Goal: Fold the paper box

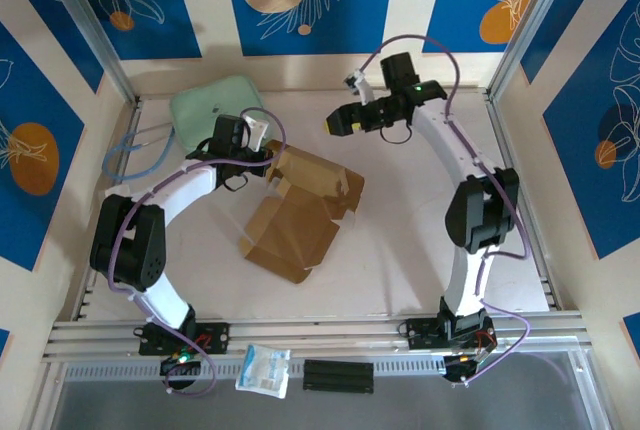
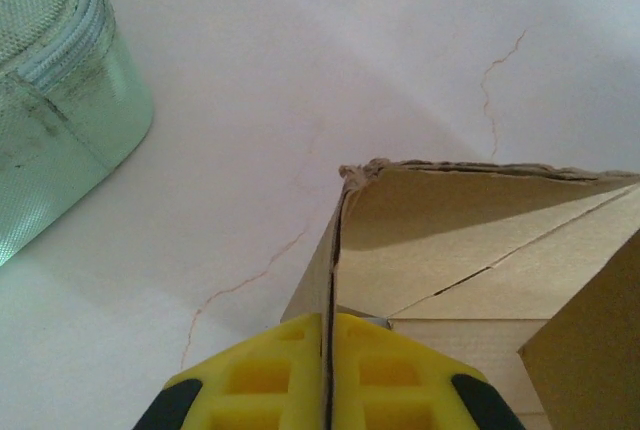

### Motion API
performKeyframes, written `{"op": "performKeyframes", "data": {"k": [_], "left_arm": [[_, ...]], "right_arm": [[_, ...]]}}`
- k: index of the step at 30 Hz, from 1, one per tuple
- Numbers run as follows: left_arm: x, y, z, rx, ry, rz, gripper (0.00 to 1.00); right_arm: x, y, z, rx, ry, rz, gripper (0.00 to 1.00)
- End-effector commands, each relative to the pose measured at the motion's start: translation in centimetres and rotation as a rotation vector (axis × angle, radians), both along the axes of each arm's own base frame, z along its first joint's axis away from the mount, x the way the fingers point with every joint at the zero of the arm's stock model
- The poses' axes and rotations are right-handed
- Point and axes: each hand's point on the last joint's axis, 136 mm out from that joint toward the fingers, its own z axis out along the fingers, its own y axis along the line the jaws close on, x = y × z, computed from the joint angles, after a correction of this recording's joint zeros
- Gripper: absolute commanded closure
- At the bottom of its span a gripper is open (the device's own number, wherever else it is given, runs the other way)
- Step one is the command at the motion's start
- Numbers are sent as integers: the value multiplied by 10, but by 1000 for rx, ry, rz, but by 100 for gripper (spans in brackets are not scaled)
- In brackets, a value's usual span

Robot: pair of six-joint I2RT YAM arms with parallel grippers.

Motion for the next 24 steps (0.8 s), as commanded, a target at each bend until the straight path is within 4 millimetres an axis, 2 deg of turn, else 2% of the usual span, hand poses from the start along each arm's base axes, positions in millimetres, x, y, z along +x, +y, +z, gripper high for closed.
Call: {"op": "performKeyframes", "data": {"k": [1, 9, 13, 18, 24], "left_arm": [[-1, -4, 15, -34, -35, -25, 100], [-4, -8, 17, -57, -30, -34, 100], [-3, -11, 23, -85, -17, -14, 100], [-2, -20, 40, -174, -8, 0, 100], [-2, -27, 51, -218, 34, 35, 100]], "right_arm": [[-28, 19, -9, 8, 128, 70, 12], [-30, 35, -51, -51, 185, 67, 36], [-33, 38, -63, -87, 185, 71, 37], [-30, 34, -80, -180, 158, 43, 42], [-29, 32, -88, -265, 113, 22, 44]]}}
